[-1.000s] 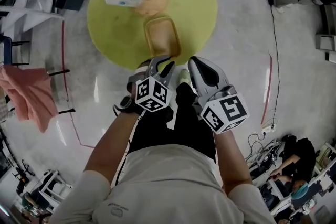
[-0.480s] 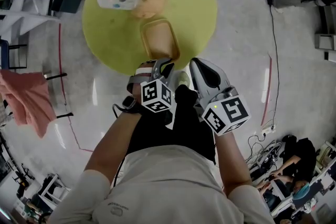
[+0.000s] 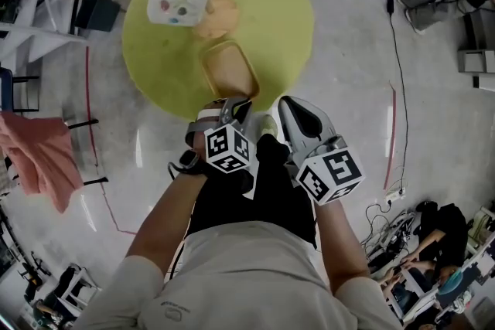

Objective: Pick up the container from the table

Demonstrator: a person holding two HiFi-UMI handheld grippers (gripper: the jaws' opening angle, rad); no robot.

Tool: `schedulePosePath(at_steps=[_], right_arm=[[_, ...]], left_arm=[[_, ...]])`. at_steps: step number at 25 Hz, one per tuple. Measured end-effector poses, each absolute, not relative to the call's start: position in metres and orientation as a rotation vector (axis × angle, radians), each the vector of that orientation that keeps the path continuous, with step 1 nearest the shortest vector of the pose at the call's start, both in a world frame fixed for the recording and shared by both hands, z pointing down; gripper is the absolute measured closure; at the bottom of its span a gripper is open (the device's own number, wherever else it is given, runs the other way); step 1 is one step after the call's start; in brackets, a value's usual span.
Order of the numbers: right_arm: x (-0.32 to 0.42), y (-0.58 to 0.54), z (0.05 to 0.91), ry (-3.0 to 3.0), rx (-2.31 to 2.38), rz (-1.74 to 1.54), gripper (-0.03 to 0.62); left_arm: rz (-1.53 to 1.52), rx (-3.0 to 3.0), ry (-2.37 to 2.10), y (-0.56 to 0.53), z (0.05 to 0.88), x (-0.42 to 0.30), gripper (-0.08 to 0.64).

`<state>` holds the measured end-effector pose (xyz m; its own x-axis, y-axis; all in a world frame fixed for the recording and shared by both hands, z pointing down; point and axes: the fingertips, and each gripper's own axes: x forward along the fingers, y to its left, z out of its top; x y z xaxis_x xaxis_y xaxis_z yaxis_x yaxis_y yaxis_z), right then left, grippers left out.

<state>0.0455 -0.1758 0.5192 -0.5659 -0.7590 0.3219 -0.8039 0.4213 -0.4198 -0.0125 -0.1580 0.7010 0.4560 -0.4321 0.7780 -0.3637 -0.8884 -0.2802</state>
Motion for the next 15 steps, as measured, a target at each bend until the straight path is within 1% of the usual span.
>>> schedulePosePath(at_steps=[5,11,15], right_arm=[[0.041,-0.174,0.513,-2.574,1.423,0.831,0.582],[0.031,-0.170,0.488,-2.572,1.424,0.798,0.581],[0.049,-0.141,0.467,-2.589,1.436,0.761,0.581]], left_arm=[[-1.411,-2.641,0.705,-0.152,0.680,-0.018,0.532],[-1.375,-2.661,0.696,-0.142,0.635,-0.028,0.532],[-1.337,-2.652,0.713,-0.115,0.601,-0.011,0.532]])
